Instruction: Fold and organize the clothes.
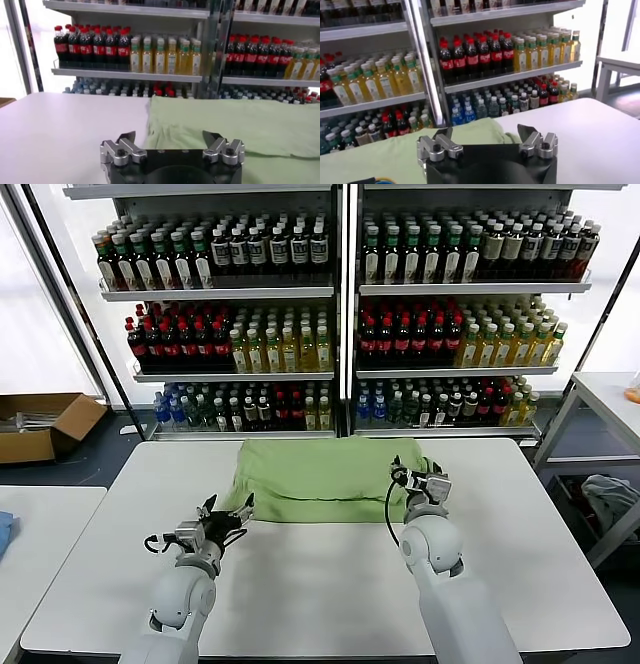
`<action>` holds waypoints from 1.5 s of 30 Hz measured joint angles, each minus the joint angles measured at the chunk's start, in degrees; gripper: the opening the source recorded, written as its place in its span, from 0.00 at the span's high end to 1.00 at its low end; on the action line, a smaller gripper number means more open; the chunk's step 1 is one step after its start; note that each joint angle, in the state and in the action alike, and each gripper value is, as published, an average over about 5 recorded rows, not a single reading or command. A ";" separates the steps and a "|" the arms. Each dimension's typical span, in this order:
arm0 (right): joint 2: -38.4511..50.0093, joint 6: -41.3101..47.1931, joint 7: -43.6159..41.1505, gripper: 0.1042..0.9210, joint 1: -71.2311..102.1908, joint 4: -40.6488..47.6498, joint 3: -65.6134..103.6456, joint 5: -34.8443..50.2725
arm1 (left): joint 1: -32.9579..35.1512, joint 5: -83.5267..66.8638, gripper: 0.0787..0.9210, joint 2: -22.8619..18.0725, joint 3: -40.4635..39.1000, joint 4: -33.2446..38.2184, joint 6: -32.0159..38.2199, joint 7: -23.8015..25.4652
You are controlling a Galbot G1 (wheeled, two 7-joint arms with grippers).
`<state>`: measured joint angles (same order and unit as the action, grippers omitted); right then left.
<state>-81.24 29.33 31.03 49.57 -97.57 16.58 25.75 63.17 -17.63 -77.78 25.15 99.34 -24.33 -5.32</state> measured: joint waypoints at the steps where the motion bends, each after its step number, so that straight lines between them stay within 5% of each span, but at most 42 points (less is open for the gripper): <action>1: 0.16 0.31 0.12 0.12 0.33 -0.47 0.07 -0.05 | 0.17 0.01 0.12 0.02 0.04 0.26 -0.14 0.02; 17: 5.10 3.31 -1.24 0.12 9.39 -6.80 1.10 -4.19 | 1.43 1.30 0.12 1.87 0.70 3.30 -2.20 0.62; 45: 5.99 4.00 -1.72 0.12 10.75 -2.46 1.10 -6.01 | -1.79 1.77 0.12 4.40 -0.62 -1.36 -6.62 1.01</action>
<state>-75.25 33.33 29.31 60.31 -100.03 17.68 19.73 61.38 -15.86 -73.39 24.53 97.99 -30.94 -4.30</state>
